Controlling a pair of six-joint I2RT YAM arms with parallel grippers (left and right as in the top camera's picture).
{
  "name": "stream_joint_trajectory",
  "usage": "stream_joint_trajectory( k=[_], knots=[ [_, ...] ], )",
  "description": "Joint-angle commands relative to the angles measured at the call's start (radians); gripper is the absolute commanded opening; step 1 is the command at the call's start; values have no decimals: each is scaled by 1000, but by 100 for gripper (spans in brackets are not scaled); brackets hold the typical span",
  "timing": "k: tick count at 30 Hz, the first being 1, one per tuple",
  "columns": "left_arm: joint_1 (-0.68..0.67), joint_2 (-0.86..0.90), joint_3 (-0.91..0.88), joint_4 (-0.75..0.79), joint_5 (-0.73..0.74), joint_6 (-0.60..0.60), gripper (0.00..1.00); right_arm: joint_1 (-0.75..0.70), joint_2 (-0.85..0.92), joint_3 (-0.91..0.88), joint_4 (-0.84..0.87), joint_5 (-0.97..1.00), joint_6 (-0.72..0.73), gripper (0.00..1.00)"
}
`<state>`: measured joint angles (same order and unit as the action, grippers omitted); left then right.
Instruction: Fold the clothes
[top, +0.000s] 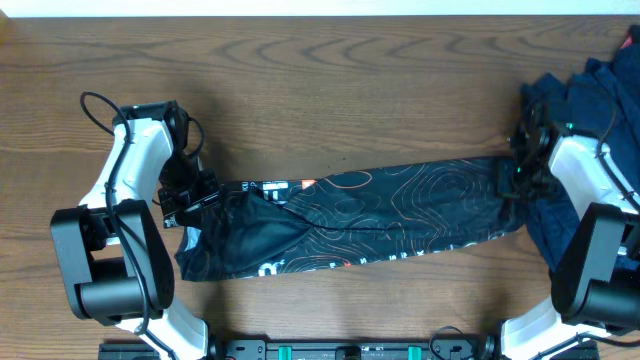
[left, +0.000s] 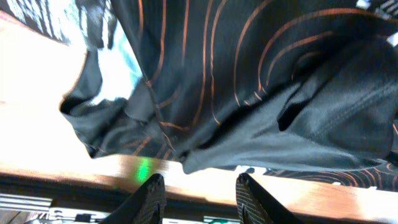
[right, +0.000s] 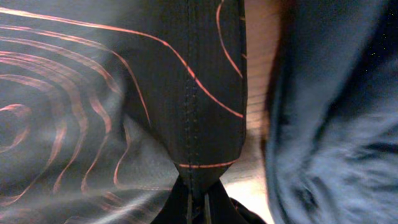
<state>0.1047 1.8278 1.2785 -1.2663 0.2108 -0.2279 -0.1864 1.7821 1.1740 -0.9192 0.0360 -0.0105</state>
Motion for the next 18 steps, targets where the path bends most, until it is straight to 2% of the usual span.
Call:
stream_joint_trajectory(
  k=[1, 8, 18],
  knots=[
    [3, -18, 26, 11, 6, 5, 39, 82, -67, 71, -53, -3, 21, 1],
    [3, -18, 25, 27, 6, 5, 40, 291, -83, 69, -127, -72, 52, 1],
    [3, -18, 25, 32, 6, 6, 39, 569, -50, 62, -83, -71, 191, 1]
  ],
)
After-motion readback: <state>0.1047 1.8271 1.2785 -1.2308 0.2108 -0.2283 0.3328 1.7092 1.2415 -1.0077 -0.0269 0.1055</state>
